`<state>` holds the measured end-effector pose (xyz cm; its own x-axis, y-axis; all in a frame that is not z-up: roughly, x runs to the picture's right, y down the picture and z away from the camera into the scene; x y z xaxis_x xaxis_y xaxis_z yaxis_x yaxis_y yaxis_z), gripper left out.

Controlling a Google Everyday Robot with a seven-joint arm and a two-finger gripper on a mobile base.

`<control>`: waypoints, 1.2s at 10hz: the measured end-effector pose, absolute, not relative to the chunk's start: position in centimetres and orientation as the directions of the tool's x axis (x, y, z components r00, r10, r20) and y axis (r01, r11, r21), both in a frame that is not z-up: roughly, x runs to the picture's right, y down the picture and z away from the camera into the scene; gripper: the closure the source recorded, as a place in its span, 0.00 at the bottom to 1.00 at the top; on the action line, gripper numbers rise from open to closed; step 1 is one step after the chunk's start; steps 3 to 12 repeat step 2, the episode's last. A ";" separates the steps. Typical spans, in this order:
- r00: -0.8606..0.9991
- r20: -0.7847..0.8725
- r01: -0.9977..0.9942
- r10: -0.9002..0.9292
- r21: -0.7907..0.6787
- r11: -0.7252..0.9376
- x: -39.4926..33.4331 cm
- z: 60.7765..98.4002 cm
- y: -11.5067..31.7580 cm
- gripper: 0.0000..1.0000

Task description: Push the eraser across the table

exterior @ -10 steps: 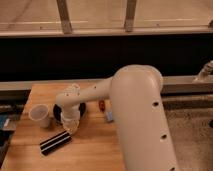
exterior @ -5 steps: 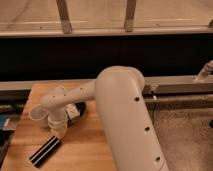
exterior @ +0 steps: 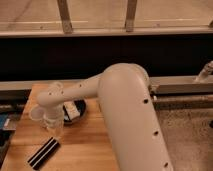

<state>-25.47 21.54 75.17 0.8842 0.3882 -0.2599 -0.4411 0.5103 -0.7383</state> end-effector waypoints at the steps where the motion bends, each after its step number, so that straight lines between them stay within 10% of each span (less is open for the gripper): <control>1: 0.864 -0.266 -0.477 0.427 -0.703 0.527 -24.4 74.8 20.1 1.00; 12: 0.830 -0.272 -0.531 0.487 -0.654 0.539 -22.9 74.5 17.9 1.00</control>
